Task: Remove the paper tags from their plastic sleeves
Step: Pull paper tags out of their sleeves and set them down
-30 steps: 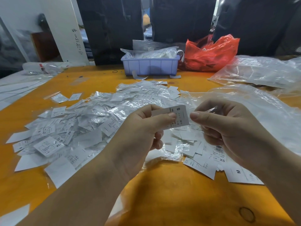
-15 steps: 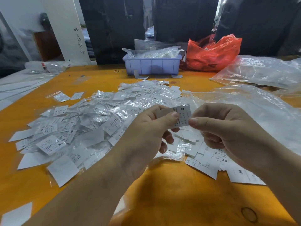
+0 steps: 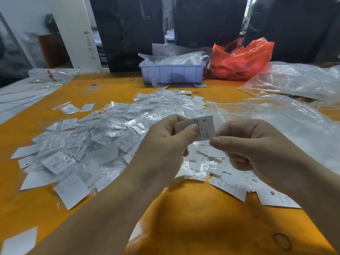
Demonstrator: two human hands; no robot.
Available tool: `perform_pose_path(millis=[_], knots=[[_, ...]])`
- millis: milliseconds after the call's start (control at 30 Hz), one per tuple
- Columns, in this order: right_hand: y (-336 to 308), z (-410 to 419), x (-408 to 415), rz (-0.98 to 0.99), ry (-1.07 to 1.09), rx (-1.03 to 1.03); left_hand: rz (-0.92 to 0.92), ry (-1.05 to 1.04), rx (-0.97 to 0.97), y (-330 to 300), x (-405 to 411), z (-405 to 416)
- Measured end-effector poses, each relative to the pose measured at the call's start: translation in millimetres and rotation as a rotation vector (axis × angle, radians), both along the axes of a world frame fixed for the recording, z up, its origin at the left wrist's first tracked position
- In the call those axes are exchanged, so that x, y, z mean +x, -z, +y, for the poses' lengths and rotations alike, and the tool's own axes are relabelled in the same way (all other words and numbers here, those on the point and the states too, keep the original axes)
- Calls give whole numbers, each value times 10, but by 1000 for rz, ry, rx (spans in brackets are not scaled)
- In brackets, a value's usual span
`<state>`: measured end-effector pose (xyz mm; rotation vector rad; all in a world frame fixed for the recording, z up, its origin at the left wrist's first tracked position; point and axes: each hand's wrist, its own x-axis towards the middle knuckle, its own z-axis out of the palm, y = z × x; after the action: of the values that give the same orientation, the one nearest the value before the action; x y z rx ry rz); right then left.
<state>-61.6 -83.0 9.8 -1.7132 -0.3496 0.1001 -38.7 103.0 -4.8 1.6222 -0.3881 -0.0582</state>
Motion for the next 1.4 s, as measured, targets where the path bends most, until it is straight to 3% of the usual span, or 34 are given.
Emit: perform_pose_path(millis=[333, 733, 1100, 1400], knots=[[0, 6, -12, -1, -48, -25, -53, 16, 42, -13, -27, -19], [-11, -57, 22, -1, 68, 84, -55, 56, 31, -48, -73, -26], [-29, -101, 36, 85, -57, 31, -73, 3, 35, -53, -55, 21], [-3, -111, 47, 87, -68, 49, 16, 83, -5, -78, -65, -3]])
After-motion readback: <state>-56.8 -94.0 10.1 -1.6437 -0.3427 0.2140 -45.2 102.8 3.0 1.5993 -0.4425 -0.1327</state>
